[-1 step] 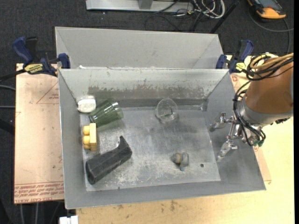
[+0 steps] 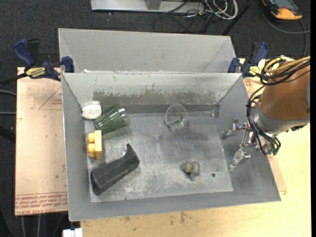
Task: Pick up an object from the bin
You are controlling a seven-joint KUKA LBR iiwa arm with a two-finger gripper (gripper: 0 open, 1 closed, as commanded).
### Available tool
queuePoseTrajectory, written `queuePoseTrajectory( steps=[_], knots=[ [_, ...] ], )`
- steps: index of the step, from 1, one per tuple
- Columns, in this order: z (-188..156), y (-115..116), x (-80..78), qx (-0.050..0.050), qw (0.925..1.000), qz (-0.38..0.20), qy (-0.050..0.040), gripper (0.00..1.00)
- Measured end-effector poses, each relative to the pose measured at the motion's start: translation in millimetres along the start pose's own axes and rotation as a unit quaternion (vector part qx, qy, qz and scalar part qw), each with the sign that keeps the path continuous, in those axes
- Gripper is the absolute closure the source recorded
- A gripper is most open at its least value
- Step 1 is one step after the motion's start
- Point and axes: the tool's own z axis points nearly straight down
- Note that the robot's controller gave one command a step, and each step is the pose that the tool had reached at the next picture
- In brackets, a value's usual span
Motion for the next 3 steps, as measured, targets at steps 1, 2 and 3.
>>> queuePoseTrajectory(
  steps=[1, 2, 3],
  knots=[
    [45.5, 101.2, -7.6, 0.005, 0.998, 0.063, 0.0018, 1.0],
    [46.9, 104.3, -11.1, 0.002, 0.998, 0.063, -0.0082, 0.0],
    [52.0, 107.9, -6.5, 0.0, 0.998, 0.062, -0.0002, 0.0]
  ],
)
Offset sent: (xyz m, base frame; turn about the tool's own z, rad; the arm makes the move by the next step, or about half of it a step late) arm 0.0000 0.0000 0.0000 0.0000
